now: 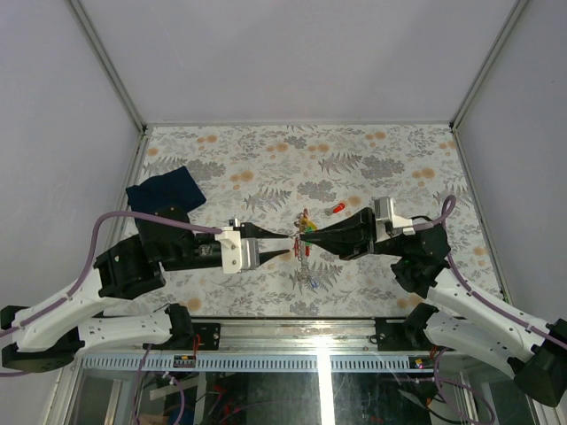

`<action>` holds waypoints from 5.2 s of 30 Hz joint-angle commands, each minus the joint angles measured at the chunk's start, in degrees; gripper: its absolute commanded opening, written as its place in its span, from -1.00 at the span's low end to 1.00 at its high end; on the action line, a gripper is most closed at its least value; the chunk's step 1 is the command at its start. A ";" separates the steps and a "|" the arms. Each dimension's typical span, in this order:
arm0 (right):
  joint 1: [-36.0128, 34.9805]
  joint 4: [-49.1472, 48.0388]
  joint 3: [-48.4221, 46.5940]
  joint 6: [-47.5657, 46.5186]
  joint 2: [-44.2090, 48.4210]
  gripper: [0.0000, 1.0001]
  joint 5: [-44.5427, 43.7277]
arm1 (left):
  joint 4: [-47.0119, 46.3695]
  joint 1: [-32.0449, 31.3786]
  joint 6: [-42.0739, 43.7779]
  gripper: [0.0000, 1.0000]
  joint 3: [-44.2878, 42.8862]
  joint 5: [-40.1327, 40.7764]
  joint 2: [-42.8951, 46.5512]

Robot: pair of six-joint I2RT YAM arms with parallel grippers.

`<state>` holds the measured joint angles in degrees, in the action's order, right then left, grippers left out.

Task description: Put the keys on the keyring

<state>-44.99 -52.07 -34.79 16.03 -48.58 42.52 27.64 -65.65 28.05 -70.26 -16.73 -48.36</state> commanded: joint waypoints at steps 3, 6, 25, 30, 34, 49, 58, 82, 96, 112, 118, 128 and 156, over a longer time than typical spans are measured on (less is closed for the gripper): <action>0.27 -5.10 -3.44 1.46 1.17 -1.00 1.77 | -6.45 -0.41 -0.13 -0.45 0.69 -1.47 -0.45; 0.28 -5.24 -3.66 1.54 1.29 -1.00 2.02 | -6.98 -0.36 -0.02 -0.45 0.67 -2.37 -0.91; 0.26 -4.29 -4.46 2.40 2.84 -1.00 4.40 | -7.40 -0.40 0.20 -0.43 2.24 -0.43 -0.61; 0.26 -1.89 -4.12 -0.63 3.74 -1.00 0.39 | -7.95 -0.32 -0.08 -0.43 1.94 2.10 1.29; 0.26 2.15 -4.75 -4.34 4.24 -1.00 -6.83 | -8.53 -0.40 -0.67 -0.43 1.81 0.62 3.07; 0.26 2.15 -5.20 -5.52 3.71 -1.00 -6.35 | -10.95 -0.35 -0.98 -0.38 2.76 -4.93 -2.64; 0.26 0.90 -4.42 -5.05 4.60 -1.00 -3.33 | -11.44 -0.36 -0.57 -0.41 2.91 -1.82 -2.47; 0.28 0.20 -5.02 -2.14 4.22 -1.00 2.85 | -10.52 -0.33 0.81 -0.49 2.45 2.31 -1.86; 0.34 -0.75 -5.03 -1.79 3.05 -1.00 3.04 | -11.70 -0.39 0.68 -0.49 2.88 -3.11 -2.60; 0.34 3.15 -4.99 -4.29 3.39 -1.00 2.91 | -12.87 -0.32 0.26 -0.65 3.25 -3.27 -2.40; 0.31 3.47 -5.12 -4.61 3.45 -1.00 3.16 | -12.87 -0.33 0.02 -0.79 3.16 -3.32 -2.51; 0.26 8.61 -5.56 -8.42 5.14 -0.75 2.21 | -5.68 -0.36 1.07 -1.00 -0.89 -2.91 -4.87; 0.26 30.78 -11.95 -19.86 2.88 -0.57 7.64 | 17.77 -0.36 7.10 -1.00 -18.26 2.84 -16.00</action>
<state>-44.93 -22.02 -43.20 -2.92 -44.53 47.40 45.21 -65.65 33.56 -85.80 -15.03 -64.10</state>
